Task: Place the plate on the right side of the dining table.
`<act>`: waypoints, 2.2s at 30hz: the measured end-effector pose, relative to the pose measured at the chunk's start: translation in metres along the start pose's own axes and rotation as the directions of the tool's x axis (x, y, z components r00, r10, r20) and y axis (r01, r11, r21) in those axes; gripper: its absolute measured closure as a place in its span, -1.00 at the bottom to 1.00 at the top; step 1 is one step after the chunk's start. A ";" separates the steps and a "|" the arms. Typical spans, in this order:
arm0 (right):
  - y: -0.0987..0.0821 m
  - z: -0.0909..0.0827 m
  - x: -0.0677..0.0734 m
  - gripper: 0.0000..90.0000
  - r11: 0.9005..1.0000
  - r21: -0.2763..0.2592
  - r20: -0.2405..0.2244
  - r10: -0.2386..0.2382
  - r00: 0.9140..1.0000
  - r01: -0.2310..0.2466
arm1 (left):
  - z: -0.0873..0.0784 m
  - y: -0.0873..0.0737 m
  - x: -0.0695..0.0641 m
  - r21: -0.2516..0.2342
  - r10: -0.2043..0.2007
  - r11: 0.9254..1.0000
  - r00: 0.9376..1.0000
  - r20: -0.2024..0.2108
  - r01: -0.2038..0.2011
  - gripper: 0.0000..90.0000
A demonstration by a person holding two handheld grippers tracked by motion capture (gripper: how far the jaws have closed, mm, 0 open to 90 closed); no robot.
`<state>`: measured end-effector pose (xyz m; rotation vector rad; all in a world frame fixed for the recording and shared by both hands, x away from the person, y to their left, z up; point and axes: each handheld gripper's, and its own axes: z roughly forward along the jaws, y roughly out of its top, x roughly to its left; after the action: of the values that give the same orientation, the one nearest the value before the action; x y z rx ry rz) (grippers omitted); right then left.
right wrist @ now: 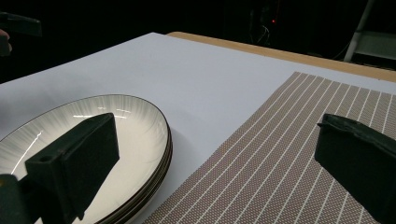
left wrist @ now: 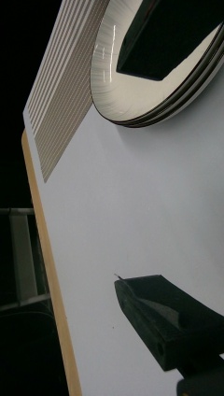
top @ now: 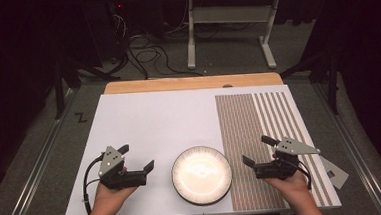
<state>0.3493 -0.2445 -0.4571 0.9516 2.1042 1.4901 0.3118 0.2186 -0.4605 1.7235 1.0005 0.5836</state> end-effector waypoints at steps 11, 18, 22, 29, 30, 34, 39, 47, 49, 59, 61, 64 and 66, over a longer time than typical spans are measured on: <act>0.000 0.000 0.000 -0.95 1.000 0.003 -0.001 0.002 1.000 -0.002 | 0.001 -0.001 -0.001 0.006 0.009 1.000 1.000 0.002 -0.009 -0.96; -0.001 0.000 0.003 -0.56 1.000 0.019 0.000 -0.015 1.000 0.015 | 0.002 -0.001 -0.004 0.010 0.020 1.000 1.000 0.010 -0.020 -0.95; -0.001 0.000 0.004 -0.30 1.000 0.027 -0.002 -0.013 1.000 0.013 | 0.002 -0.001 -0.004 0.009 0.019 1.000 1.000 0.010 -0.019 -0.95; -0.001 0.001 0.010 0.24 0.998 0.056 -0.007 -0.022 1.000 0.022 | 0.003 -0.001 -0.004 0.012 0.020 1.000 1.000 0.011 -0.020 -0.95; -0.001 0.001 0.011 0.28 0.998 0.061 -0.005 -0.018 1.000 0.018 | 0.003 -0.001 -0.004 0.013 0.022 1.000 1.000 0.012 -0.022 -0.95; -0.002 0.004 0.016 0.53 0.996 0.092 -0.018 -0.004 1.000 0.006 | 0.002 -0.001 -0.004 0.009 0.022 1.000 1.000 0.013 -0.022 -0.95; -0.003 0.006 0.021 0.65 0.992 0.123 -0.033 -0.006 0.999 0.010 | 0.002 -0.001 -0.004 0.009 0.024 1.000 1.000 0.014 -0.024 -0.95; -0.004 0.013 0.026 0.86 0.982 0.187 -0.070 -0.021 0.997 0.034 | 0.002 -0.001 -0.005 0.007 0.025 1.000 1.000 0.017 -0.025 -0.96; -0.005 0.014 0.027 0.93 0.978 0.203 -0.080 -0.026 0.996 0.042 | 0.002 -0.001 -0.005 0.006 0.023 1.000 1.000 0.019 -0.023 -0.96; -0.007 0.022 0.035 1.00 0.962 0.260 -0.124 -0.051 0.991 0.082 | 0.003 -0.001 -0.006 0.014 0.027 1.000 0.999 0.026 -0.028 -0.96; -0.008 0.024 0.037 1.00 0.958 0.273 -0.130 -0.054 0.990 0.088 | 0.004 -0.001 -0.006 0.017 0.026 0.999 0.999 0.030 -0.027 -0.96; -0.009 0.026 0.038 1.00 0.952 0.292 -0.133 -0.056 0.990 0.093 | 0.004 -0.002 -0.007 0.022 0.026 0.999 0.999 0.034 -0.027 -0.96; -0.010 0.027 0.038 1.00 0.948 0.302 -0.134 -0.058 0.989 0.096 | 0.005 -0.002 -0.007 0.025 0.025 0.999 0.999 0.037 -0.026 -0.95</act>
<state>0.3377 -0.2011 -0.4731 0.8876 2.4860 1.2317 0.3112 0.2103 -0.4636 1.7656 0.9649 0.5560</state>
